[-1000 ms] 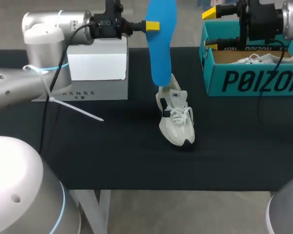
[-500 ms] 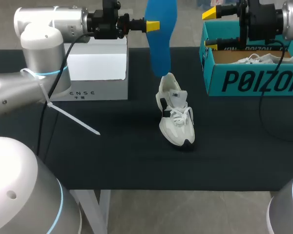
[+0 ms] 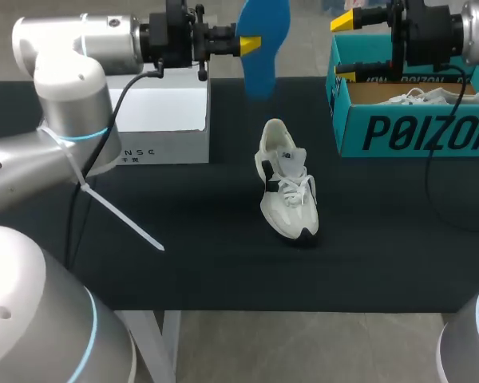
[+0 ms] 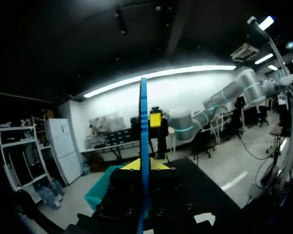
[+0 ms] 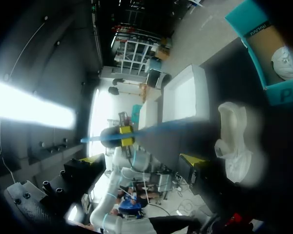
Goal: Take the shoe out of the shoebox, open the shoe tongue, remove and reinsert the insole, then place the shoe into the shoebox
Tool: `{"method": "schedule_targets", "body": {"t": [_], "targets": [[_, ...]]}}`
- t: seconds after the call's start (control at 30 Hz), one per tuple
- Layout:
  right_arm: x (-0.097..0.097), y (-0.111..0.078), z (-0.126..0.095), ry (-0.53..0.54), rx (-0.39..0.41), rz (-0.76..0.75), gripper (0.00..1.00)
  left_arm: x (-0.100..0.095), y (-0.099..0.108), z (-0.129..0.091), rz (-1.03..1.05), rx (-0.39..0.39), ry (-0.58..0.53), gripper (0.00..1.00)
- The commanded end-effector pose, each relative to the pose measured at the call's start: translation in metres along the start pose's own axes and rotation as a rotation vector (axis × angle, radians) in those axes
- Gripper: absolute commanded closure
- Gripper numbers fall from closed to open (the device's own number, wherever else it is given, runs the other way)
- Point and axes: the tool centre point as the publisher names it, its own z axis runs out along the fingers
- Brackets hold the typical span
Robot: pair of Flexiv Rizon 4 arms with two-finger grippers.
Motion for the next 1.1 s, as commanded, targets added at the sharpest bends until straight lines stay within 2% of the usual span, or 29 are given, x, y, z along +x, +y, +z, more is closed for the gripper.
{"method": "schedule_targets", "body": {"t": [0.03, 0.23, 0.33, 0.37, 0.83, 0.87, 0.97, 1.1], "targets": [[-0.001, 0.001, 0.002, 0.0, -0.001, 0.0, 0.0, -0.006, -0.002, 0.006, 0.854, 0.057, 0.079, 1.0], [-0.001, 0.001, 0.002, 0.0, -0.001, 0.0, 0.0, -0.009, -0.003, 0.009, 1.029, 0.121, 0.158, 1.0], [-0.001, 0.001, 0.002, 0.0, -0.001, 0.0, 0.0, -0.007, -0.001, 0.009, 1.215, 0.094, 0.232, 1.0], [-0.001, 0.001, 0.002, 0.0, -0.001, 0.0, 0.0, -0.008, 0.0, 0.009, 1.207, 0.08, 0.197, 1.0], [-0.001, 0.001, 0.002, 0.0, -0.001, 0.0, 0.0, -0.008, 0.0, 0.009, 1.207, 0.08, 0.197, 1.0], [-0.001, 0.001, 0.002, 0.0, -0.001, 0.0, 0.0, -0.008, 0.003, 0.01, 1.366, 0.078, 0.21, 1.0], [-0.001, 0.001, 0.002, 0.0, -0.001, 0.0, 0.0, -0.007, 0.006, 0.013, 1.578, 0.103, 0.158, 1.0], [-0.001, 0.001, 0.002, 0.0, -0.001, 0.0, 0.0, -0.01, 0.01, 0.016, 1.587, 0.138, 0.029, 1.0]]}}
